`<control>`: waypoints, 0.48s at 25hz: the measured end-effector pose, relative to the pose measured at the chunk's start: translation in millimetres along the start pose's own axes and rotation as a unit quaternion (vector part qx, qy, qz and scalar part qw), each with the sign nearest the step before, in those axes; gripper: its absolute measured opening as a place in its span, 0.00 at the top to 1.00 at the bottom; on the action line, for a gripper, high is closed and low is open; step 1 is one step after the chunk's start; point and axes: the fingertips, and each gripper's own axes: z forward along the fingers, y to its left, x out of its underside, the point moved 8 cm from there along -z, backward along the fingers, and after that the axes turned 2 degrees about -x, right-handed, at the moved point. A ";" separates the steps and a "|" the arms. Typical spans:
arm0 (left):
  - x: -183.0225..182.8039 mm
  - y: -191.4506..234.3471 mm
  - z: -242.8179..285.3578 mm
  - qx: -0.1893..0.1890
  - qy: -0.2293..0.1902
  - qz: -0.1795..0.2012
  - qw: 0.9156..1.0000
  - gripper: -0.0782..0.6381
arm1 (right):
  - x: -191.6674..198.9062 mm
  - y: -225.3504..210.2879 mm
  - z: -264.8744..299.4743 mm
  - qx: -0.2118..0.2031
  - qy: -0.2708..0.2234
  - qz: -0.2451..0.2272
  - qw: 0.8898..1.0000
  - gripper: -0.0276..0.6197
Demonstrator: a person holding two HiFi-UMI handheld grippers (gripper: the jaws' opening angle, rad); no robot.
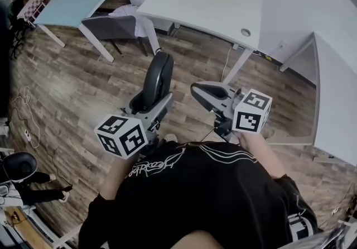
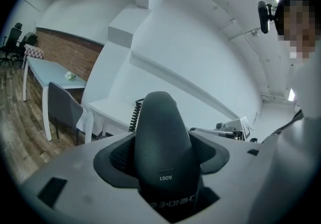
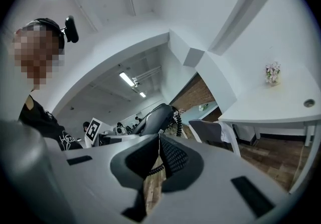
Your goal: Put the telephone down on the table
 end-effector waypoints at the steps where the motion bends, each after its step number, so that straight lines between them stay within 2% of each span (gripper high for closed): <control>1: -5.4 16.7 -3.4 0.000 0.002 -0.005 1.000 0.49 | -0.2 -2.2 17.1 0.003 0.004 0.004 1.000 0.90; 6: -26.9 92.4 -10.1 -0.005 0.015 -0.023 1.000 0.49 | 1.2 -20.3 93.5 0.013 0.029 0.028 0.999 0.90; 12: -39.3 152.3 -10.2 -0.002 0.025 -0.022 0.999 0.49 | 5.9 -37.2 152.8 0.026 0.049 0.035 0.998 0.90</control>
